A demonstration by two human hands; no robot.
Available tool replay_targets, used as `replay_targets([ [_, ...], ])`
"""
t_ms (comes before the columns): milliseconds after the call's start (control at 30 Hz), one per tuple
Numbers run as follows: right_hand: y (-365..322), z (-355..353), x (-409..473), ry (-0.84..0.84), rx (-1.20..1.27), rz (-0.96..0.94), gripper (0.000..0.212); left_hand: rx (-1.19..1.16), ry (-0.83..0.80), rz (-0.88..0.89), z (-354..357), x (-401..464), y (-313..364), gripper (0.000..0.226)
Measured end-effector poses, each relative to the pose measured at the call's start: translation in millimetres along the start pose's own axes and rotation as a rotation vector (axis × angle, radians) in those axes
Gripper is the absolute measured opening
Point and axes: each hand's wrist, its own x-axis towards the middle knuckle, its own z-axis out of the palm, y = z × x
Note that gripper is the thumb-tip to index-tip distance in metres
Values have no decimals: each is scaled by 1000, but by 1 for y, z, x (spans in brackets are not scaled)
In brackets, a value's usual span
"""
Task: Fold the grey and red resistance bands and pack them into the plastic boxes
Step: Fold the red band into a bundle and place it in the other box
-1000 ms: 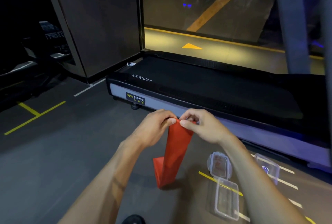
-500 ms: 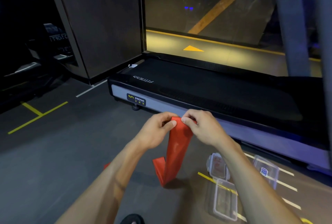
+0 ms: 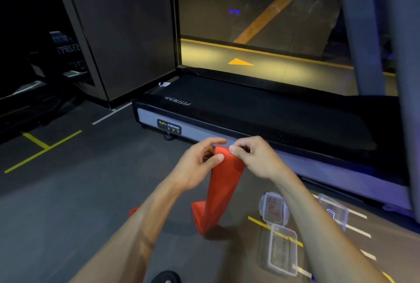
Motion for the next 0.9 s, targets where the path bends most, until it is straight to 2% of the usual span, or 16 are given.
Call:
replay_targets([
  [200,-2,-2,-3,-79,208,85,32,20,-14,28,-3,2,-4,34],
  [400,2,-2,-4,-178,376,126,44,13,-35,5,-5,3,-4,19],
  [533,1,-2,-5,-207,278,95,50,127,-55,-16,-6,3,-5,8],
  [700,-2,-4,-8,-84,135,-37,7,180,-41,-34,-7,5,-5,11],
  [900,-2,2,-5,41,5,-61,10,13,7,-36,1,2,-3,22],
])
